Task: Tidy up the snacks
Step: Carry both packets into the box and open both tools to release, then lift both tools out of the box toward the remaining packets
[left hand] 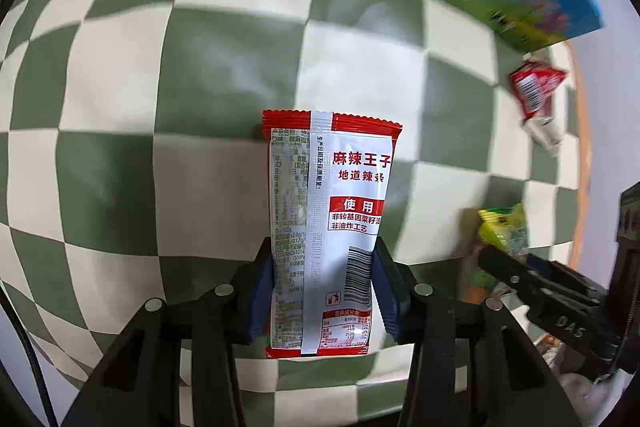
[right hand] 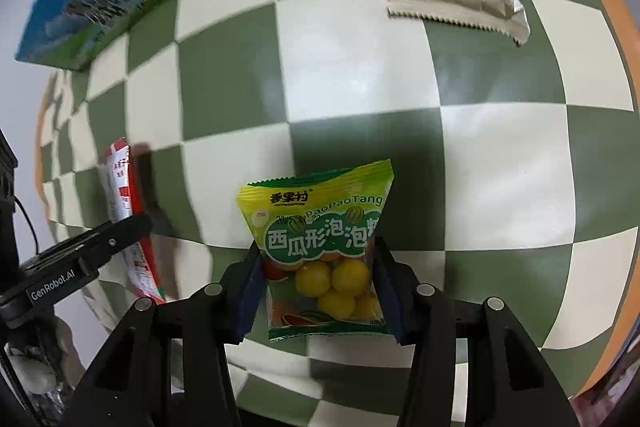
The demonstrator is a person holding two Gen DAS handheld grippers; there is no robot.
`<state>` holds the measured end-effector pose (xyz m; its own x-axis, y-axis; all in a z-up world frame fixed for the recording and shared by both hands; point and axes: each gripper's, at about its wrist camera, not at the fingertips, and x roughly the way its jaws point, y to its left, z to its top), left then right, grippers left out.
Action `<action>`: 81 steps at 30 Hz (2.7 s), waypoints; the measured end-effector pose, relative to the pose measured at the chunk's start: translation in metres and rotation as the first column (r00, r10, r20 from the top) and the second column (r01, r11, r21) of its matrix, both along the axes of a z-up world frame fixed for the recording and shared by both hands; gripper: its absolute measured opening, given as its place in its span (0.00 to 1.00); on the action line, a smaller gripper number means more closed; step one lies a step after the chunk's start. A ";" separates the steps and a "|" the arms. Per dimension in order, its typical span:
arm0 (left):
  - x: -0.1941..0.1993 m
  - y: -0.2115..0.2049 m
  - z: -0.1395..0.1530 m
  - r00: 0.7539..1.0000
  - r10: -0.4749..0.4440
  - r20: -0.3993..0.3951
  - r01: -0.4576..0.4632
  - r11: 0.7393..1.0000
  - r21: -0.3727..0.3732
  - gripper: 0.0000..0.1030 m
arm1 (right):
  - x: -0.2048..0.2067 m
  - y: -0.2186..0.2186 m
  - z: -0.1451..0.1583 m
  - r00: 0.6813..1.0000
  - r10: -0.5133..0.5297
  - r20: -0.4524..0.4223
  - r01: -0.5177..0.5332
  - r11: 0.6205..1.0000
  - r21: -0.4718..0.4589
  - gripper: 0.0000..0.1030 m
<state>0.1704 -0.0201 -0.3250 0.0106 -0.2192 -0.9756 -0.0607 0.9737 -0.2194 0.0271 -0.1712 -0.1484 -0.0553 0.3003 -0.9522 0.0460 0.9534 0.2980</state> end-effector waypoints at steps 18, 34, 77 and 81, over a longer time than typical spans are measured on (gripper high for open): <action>0.150 0.067 0.190 0.958 -0.008 0.287 0.044 0.992 -0.120 0.41 | 0.124 0.015 0.158 0.961 -0.046 0.272 -0.019 0.973 0.230 0.51; 0.289 0.117 0.080 0.998 -0.001 0.060 -0.005 0.994 0.106 0.44 | 0.306 0.093 0.103 0.965 0.074 0.250 -0.085 0.996 0.033 0.51; 0.166 0.103 0.182 0.883 0.000 0.469 -0.094 0.980 0.176 0.89 | 0.227 0.068 0.163 0.881 0.112 0.460 -0.049 0.988 -0.147 0.95; 0.140 0.101 0.200 0.856 -0.010 0.517 -0.098 0.979 0.181 0.89 | 0.200 0.067 0.186 0.849 0.115 0.516 -0.041 0.988 -0.152 0.95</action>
